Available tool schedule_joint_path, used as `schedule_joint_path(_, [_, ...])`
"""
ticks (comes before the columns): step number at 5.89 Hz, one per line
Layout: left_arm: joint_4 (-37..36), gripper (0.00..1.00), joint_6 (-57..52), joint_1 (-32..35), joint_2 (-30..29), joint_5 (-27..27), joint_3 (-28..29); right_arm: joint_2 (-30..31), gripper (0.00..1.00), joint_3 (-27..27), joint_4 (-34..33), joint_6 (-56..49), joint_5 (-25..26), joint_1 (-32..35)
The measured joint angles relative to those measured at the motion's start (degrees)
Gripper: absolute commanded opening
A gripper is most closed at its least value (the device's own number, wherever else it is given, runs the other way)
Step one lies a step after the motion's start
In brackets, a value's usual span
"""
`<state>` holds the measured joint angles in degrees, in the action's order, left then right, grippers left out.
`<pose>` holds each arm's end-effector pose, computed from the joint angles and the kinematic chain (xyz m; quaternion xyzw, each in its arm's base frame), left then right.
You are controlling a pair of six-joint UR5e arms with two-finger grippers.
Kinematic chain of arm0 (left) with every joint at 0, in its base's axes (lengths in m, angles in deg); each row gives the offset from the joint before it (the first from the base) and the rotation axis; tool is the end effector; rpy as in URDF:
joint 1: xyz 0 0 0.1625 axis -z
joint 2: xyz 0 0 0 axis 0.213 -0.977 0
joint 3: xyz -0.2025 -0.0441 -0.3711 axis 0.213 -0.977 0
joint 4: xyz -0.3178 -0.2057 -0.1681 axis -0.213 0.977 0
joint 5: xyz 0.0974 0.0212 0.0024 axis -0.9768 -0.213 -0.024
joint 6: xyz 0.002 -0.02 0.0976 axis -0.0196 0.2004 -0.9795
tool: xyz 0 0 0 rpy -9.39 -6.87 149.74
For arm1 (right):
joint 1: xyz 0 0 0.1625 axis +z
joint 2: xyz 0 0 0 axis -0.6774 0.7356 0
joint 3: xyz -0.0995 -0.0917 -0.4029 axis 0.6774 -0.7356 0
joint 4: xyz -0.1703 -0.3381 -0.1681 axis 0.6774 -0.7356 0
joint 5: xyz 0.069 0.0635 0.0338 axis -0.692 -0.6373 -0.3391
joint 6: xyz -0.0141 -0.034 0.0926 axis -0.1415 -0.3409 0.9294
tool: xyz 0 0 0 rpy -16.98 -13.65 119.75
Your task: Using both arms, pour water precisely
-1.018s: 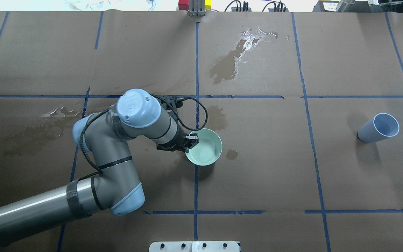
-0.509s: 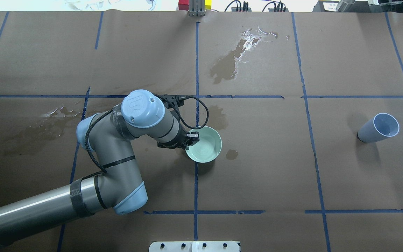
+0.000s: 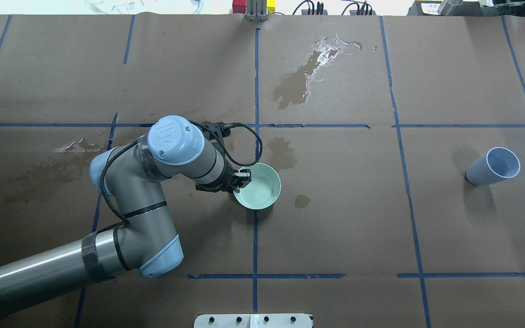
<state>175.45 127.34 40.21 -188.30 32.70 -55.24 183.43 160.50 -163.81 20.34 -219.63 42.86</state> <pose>0.5721 -0.4132 0.2230 -0.0009 0.5002 -0.0512 0.8644 0.0315 -0.3482 0.5815 0.0739 -0.4148 -0.0521 0.9054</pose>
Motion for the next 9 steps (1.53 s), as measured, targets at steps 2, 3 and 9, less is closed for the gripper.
schedule_joint_path(2, [0.0, 1.0, 0.5, 2.0, 3.0, 0.0, -8.5, 0.1, 0.99, 0.0, 3.1, 1.9, 0.1, -1.1])
schedule_joint_path(3, [0.0, 1.0, 0.6, 4.1, 4.9, 0.0, -12.0, 0.1, 0.99, 0.0, 6.5, 6.8, 0.1, -3.4])
schedule_joint_path(9, [0.3, 1.0, 0.4, 10.4, 10.6, -2.0, -15.5, 2.1, 1.0, -2.1, 39.5, 38.7, 19.3, -29.6])
